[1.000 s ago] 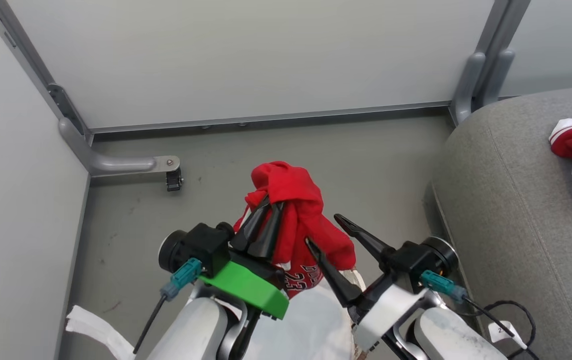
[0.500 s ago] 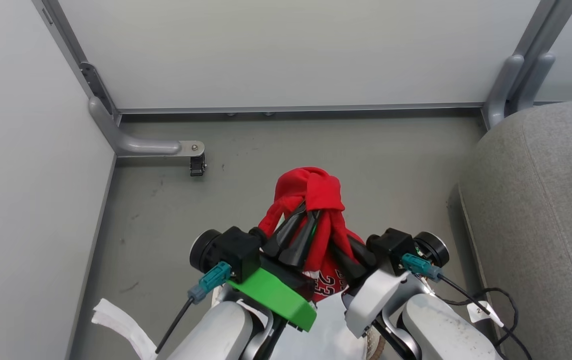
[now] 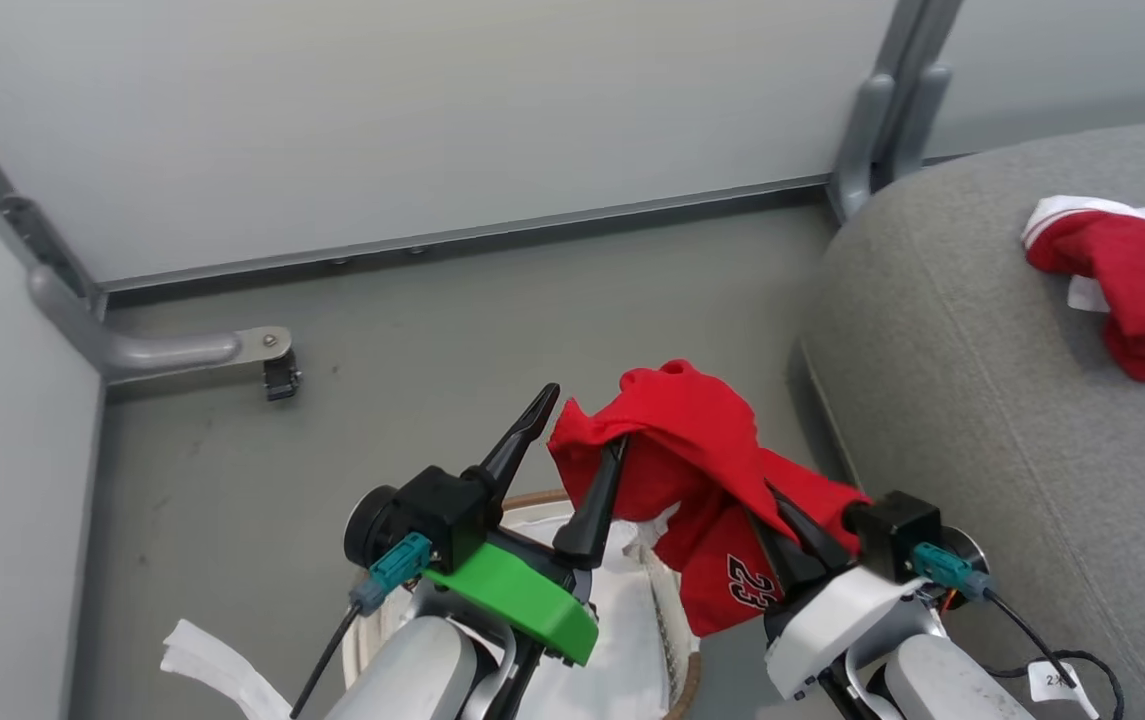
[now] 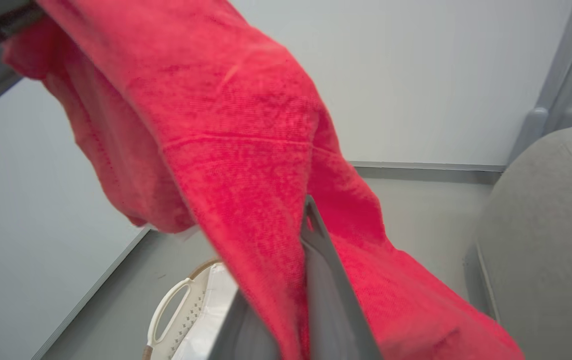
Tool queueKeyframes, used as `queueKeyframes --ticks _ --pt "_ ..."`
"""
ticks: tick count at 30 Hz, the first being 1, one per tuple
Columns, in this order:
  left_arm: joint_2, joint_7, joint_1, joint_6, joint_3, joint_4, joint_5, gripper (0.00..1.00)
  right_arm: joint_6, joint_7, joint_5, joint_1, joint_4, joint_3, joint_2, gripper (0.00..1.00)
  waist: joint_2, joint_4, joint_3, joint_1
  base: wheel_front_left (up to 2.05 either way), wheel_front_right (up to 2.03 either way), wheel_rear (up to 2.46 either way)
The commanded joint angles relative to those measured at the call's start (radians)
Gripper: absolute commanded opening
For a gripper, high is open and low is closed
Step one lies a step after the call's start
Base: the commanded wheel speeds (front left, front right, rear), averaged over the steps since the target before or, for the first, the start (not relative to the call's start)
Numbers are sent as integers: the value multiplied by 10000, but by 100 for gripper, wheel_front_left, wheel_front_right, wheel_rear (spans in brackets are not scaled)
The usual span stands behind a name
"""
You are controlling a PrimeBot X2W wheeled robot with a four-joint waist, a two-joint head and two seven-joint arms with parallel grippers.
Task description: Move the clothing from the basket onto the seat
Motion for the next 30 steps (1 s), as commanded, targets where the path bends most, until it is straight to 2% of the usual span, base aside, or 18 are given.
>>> queueKeyframes --ticks 1,8,16,23,30 --pt "21 -6 151 -31 74 13 33 100 -7 -47 92 198 -80 -133 -116 0 0 -1404 -41 0 0 0 0" --pt "25 -6 259 -66 160 210 74 100 -7 -47 226 723 -495 -818 -264 0 0 -2958 84 0 0 0 0" --pt "30 -6 260 -141 221 461 184 100 -7 -49 429 1174 -936 -1565 -233 0 0 -3996 326 0 0 0 0" --pt "39 -6 -14 -204 163 700 309 100 -7 -49 475 574 -1185 -1990 -646 0 0 -4189 838 0 0 0 0" --pt "39 -6 -359 -292 130 1125 689 100 -7 -47 385 -2017 -1470 -2317 -2075 0 0 -3862 1731 0 0 0 0"
